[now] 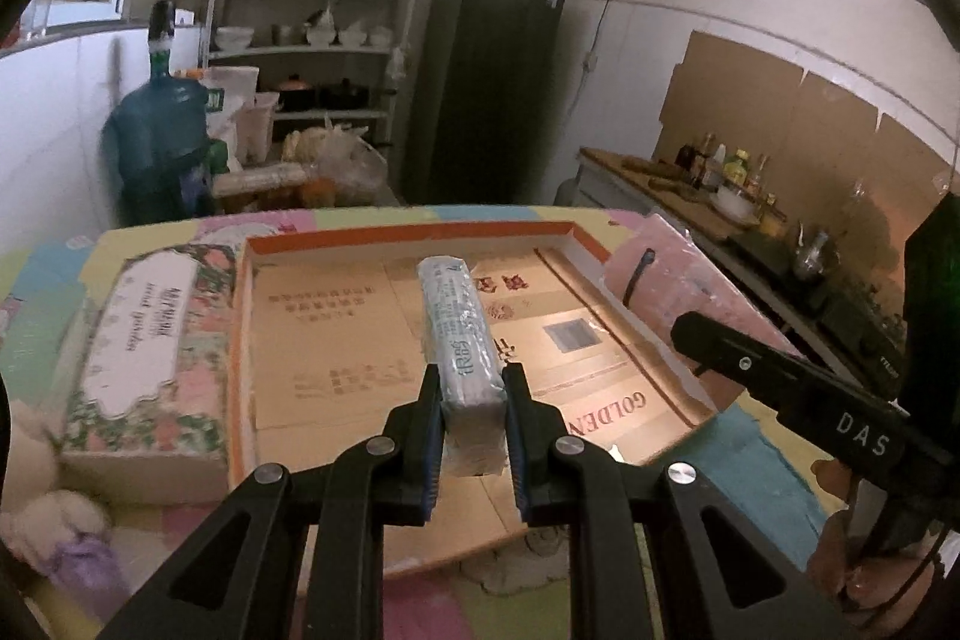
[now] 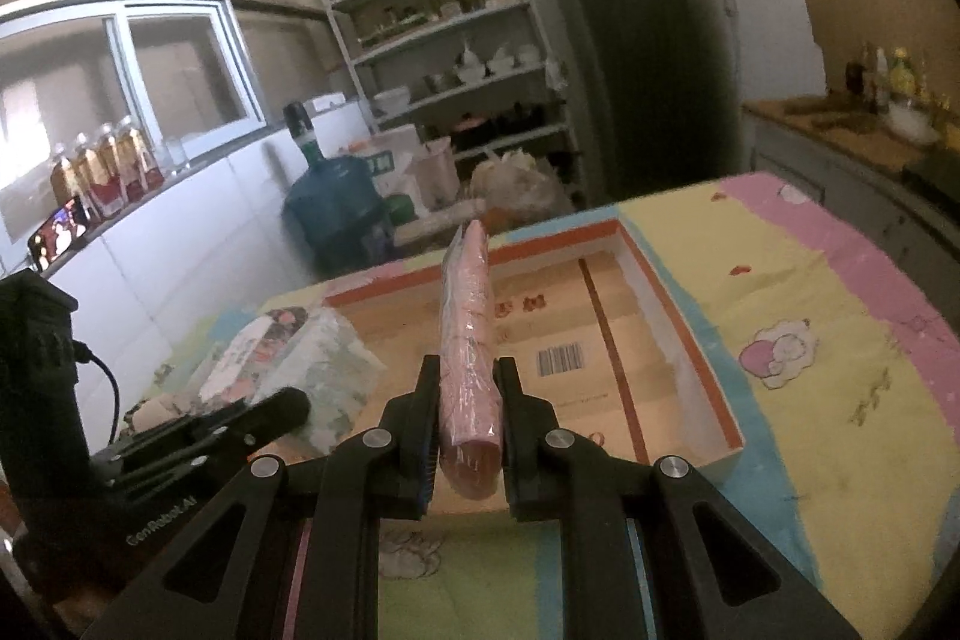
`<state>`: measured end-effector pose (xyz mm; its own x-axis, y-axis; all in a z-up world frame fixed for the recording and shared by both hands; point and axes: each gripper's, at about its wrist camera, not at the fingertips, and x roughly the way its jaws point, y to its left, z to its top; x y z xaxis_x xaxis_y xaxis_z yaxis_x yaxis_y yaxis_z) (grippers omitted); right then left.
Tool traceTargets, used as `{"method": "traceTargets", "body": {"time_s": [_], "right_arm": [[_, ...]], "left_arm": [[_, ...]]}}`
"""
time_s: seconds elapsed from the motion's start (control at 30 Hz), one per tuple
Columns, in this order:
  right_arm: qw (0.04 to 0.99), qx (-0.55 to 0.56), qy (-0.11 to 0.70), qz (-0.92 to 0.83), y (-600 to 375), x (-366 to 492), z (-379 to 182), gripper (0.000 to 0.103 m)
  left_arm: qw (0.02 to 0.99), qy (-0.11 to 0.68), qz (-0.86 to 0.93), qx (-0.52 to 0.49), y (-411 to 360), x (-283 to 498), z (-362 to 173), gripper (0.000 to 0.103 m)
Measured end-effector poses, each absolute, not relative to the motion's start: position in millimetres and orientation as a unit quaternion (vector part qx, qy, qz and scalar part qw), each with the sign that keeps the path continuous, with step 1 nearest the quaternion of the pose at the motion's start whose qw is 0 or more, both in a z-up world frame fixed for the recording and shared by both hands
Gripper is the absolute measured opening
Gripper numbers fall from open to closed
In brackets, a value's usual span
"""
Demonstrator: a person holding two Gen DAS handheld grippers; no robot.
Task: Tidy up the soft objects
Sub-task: 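Carry the white pack and pink stick with both tools over the cardboard tray, then lower both items into the tray and open both tools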
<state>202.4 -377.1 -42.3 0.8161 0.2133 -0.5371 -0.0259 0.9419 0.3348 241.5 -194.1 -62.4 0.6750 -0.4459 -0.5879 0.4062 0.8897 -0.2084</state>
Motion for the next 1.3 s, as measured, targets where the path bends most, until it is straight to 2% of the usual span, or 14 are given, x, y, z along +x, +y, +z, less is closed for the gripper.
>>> {"method": "traceTargets", "body": {"time_s": [0.63, 0.67, 0.7, 0.73, 0.8, 0.9, 0.97, 1.03, 1.07, 1.3], "right_arm": [[0.912, 0.187, 0.36, 0.066, -391, 248, -78, 0.018], [0.911, 0.188, 0.362, 0.064, -391, 249, -80, 0.02], [0.909, 0.189, 0.366, 0.062, -392, 250, -81, 0.02], [0.909, 0.189, 0.368, 0.062, -392, 250, -83, 0.02], [0.91, 0.186, 0.366, 0.061, -391, 250, -83, 0.02], [0.912, 0.18, 0.365, 0.059, -390, 249, -82, 0.028], [0.913, 0.176, 0.363, 0.058, -388, 247, -81, 0.039], [0.916, 0.173, 0.358, 0.056, -388, 245, -79, 0.046], [0.917, 0.173, 0.355, 0.054, -388, 243, -78, 0.048], [0.918, 0.197, 0.342, 0.042, -395, 228, -75, 0.052]], "left_arm": [[0.901, 0.356, -0.243, -0.038, -213, 262, -80, 0.021], [0.901, 0.357, -0.242, -0.037, -214, 263, -81, 0.024], [0.901, 0.36, -0.24, -0.033, -214, 263, -82, 0.033], [0.9, 0.364, -0.24, -0.029, -216, 263, -83, 0.048], [0.896, 0.37, -0.245, -0.026, -216, 264, -84, 0.063], [0.896, 0.371, -0.241, -0.025, -217, 263, -83, 0.066], [0.903, 0.357, -0.238, -0.017, -217, 259, -81, 0.07], [0.911, 0.338, -0.235, -0.008, -217, 253, -77, 0.08], [0.914, 0.329, -0.235, -0.005, -217, 250, -74, 0.081], [0.921, 0.301, -0.247, -0.013, -208, 234, -56, 0.084]]}}
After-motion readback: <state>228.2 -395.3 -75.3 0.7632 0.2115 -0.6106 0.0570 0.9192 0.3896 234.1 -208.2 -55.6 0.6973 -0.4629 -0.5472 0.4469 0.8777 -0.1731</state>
